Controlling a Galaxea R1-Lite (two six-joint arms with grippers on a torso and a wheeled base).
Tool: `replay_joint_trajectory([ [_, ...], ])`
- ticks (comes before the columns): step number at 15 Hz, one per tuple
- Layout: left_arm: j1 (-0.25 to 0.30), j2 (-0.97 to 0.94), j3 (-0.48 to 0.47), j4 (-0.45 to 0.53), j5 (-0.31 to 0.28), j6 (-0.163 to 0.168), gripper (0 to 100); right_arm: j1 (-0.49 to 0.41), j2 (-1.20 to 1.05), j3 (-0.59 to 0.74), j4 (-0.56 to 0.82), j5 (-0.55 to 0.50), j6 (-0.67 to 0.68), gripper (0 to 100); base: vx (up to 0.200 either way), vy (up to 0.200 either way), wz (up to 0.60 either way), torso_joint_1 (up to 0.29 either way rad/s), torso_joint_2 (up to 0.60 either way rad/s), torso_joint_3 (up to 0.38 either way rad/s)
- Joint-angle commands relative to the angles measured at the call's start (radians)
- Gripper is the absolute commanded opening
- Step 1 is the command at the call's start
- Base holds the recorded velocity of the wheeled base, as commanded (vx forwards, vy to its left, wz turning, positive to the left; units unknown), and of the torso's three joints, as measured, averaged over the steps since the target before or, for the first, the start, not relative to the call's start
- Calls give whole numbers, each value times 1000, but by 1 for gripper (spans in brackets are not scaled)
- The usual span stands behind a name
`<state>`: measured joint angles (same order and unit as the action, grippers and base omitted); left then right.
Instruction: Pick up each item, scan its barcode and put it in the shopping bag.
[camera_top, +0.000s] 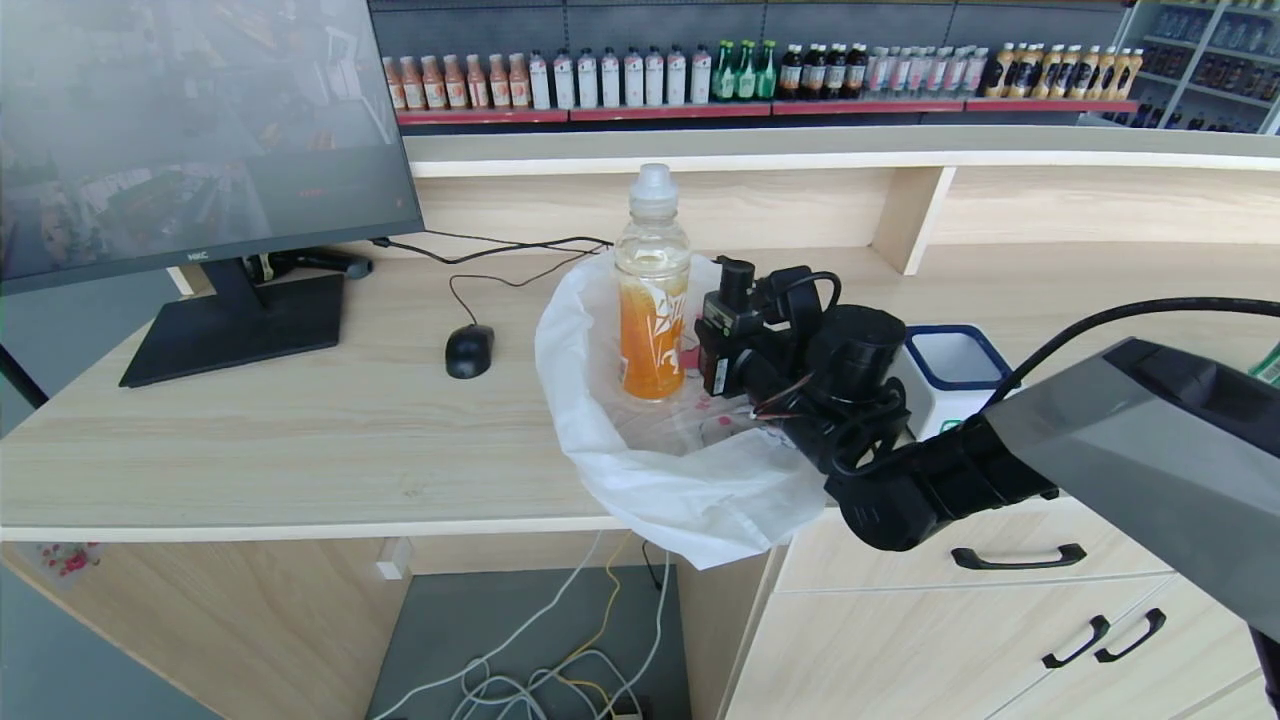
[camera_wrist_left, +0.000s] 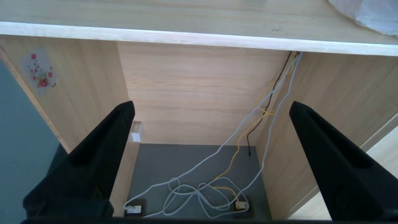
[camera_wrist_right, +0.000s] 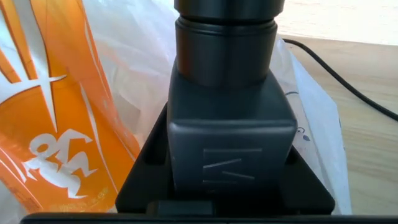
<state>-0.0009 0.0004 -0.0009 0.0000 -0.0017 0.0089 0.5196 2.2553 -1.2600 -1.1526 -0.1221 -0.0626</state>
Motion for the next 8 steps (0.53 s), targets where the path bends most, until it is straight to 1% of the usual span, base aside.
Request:
replay_joint_trajectory([
  [1, -1, 0, -1, 0, 0, -1, 100, 0, 0, 7, 2, -1, 0, 0, 0, 0, 0, 0, 0, 0],
  [8, -1, 0, 1, 0, 0, 0, 100, 0, 1, 11, 1, -1, 0, 0, 0, 0, 0, 0, 0, 0],
])
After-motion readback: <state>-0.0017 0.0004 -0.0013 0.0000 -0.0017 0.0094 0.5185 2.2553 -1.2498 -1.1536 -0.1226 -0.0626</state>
